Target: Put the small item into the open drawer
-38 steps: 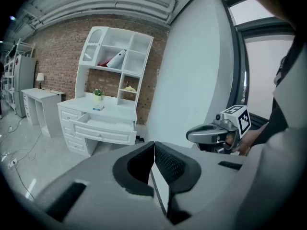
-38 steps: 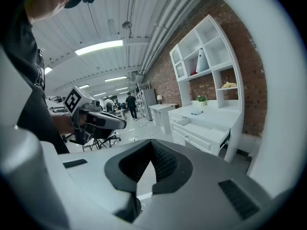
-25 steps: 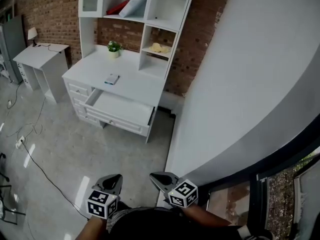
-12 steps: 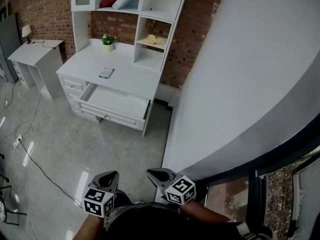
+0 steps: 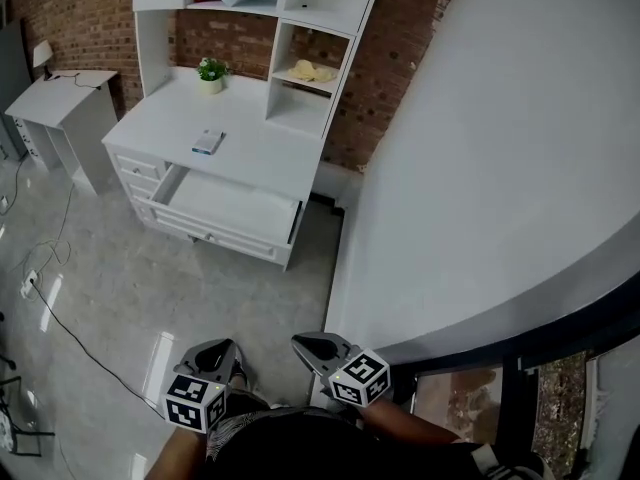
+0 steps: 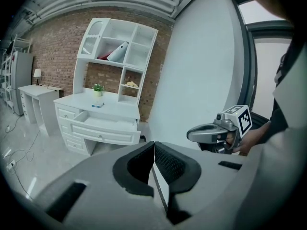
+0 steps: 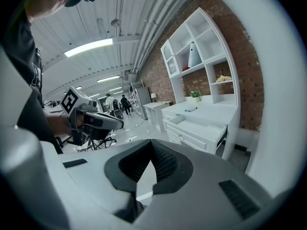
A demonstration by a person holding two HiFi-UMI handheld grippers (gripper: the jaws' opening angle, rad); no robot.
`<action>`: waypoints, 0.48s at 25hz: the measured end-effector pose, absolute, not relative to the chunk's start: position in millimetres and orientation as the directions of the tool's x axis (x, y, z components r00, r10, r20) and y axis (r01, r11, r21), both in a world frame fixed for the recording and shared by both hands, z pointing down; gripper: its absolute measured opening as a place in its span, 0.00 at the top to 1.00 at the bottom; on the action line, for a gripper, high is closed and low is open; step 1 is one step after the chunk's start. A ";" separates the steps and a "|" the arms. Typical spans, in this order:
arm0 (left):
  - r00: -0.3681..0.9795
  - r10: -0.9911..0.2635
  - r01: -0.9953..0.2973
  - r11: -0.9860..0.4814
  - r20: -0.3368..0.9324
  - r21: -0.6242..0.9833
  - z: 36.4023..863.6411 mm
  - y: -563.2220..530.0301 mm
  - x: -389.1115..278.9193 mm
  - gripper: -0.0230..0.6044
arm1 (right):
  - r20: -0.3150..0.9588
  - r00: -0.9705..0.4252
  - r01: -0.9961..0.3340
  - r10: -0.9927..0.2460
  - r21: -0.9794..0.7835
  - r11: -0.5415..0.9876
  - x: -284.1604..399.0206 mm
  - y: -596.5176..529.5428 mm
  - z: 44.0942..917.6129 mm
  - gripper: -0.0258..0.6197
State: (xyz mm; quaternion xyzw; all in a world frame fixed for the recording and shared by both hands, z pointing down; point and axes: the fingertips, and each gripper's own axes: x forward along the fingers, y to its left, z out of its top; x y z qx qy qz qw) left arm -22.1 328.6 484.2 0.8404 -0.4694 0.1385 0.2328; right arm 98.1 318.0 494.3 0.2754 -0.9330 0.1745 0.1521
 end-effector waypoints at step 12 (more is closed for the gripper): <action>0.546 -0.717 -0.837 -0.479 0.432 0.264 473.5 202.5 -81.9 0.93 | 0.397 -0.771 -0.606 -0.497 -0.221 0.764 47.8 208.2 481.1 0.95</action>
